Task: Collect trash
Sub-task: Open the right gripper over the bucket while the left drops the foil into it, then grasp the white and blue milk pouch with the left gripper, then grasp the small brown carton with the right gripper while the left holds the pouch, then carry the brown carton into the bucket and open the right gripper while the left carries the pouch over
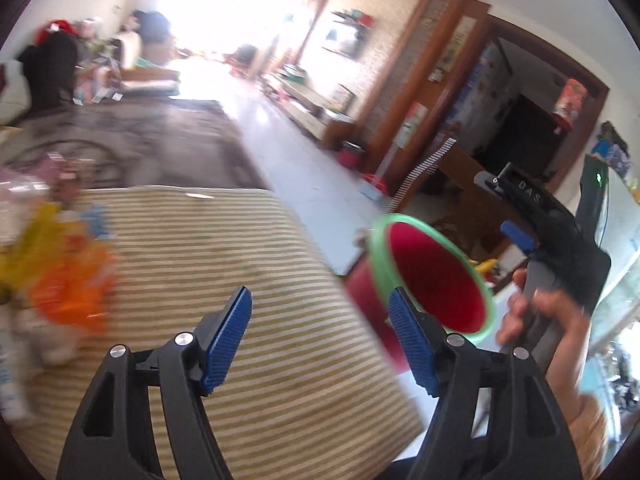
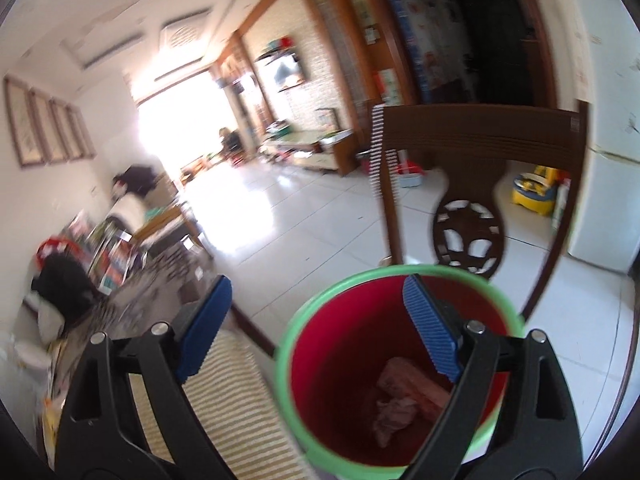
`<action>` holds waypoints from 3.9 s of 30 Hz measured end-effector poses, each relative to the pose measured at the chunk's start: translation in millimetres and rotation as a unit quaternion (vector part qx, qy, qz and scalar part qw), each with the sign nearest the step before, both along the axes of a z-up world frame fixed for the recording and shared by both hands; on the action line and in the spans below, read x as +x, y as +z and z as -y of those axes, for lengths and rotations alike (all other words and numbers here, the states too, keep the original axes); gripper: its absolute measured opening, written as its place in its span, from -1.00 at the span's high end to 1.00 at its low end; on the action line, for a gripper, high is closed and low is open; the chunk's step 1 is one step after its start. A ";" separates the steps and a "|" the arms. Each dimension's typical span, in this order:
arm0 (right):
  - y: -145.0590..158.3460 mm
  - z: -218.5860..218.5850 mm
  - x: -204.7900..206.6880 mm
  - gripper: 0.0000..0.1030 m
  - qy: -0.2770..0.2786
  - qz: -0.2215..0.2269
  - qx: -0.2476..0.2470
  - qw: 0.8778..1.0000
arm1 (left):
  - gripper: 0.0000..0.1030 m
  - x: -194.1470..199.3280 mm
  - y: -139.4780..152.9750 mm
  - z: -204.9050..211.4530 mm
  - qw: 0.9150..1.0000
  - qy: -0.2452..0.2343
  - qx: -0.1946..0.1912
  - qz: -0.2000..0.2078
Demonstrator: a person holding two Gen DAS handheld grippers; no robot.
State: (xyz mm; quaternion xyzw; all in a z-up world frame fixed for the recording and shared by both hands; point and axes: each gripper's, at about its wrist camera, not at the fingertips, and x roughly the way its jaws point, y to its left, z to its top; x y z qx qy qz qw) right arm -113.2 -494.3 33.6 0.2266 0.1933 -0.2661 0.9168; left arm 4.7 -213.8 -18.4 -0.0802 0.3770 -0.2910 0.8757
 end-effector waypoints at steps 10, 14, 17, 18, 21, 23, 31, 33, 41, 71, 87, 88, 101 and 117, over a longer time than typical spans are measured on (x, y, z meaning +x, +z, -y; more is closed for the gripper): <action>-10.2 -88.1 62.9 -0.75 0.129 -0.045 0.006 0.991 | -0.35 -35.8 -15.8 -198.9 0.971 0.227 0.064 -0.048; -15.4 -145.4 83.6 -0.75 0.203 -0.059 -0.004 0.977 | -0.35 -41.9 -39.3 -266.0 0.936 0.325 0.069 -0.113; -13.1 -185.0 92.8 -0.75 0.235 -0.063 -0.038 0.969 | -0.35 -39.9 -56.9 -289.1 0.923 0.352 0.061 -0.141; -13.2 -193.3 94.2 -0.75 0.243 -0.063 -0.043 0.967 | -0.35 -36.6 -62.5 -291.4 0.920 0.355 0.068 -0.150; -14.9 -215.8 98.4 -0.75 0.268 -0.062 -0.046 0.960 | -0.35 -30.8 -80.2 -292.6 0.913 0.358 0.086 -0.175; -17.4 -226.4 101.1 -0.75 0.281 -0.065 -0.044 0.957 | -0.32 -33.8 -92.9 -297.5 0.909 0.360 0.082 -0.192; -33.6 -275.8 107.7 -0.75 0.365 -0.093 -0.053 0.925 | 0.38 -23.9 -95.6 -305.6 0.917 0.356 0.036 -0.178; -35.6 -294.7 105.4 -0.75 0.386 -0.098 -0.071 0.915 | 0.40 -25.0 -88.3 -307.7 0.919 0.360 0.024 -0.157; -60.7 -376.6 88.3 -0.09 0.480 -0.153 -0.050 0.862 | 0.41 -46.3 -35.8 -323.8 0.899 0.437 0.014 -0.018; -119.7 -504.9 87.3 0.15 0.546 -0.257 -0.074 0.794 | 0.39 -74.9 -40.6 -350.6 0.885 0.459 -0.072 -0.005; -132.4 -515.8 99.3 0.70 0.560 -0.283 -0.013 0.779 | 0.38 -84.1 -36.8 -349.3 0.879 0.470 -0.075 0.004; -132.0 -515.3 99.2 0.80 0.560 -0.282 -0.013 0.779 | 0.38 -85.0 -36.5 -349.6 0.879 0.471 -0.076 0.005; -64.5 -432.0 90.7 0.87 0.545 -0.170 0.054 0.820 | 0.38 -78.4 -37.5 -341.3 0.885 0.462 -0.051 0.002; -23.3 -283.3 74.8 0.87 0.458 -0.103 0.020 0.883 | 0.38 -48.1 -44.7 -280.4 0.935 0.353 0.032 0.006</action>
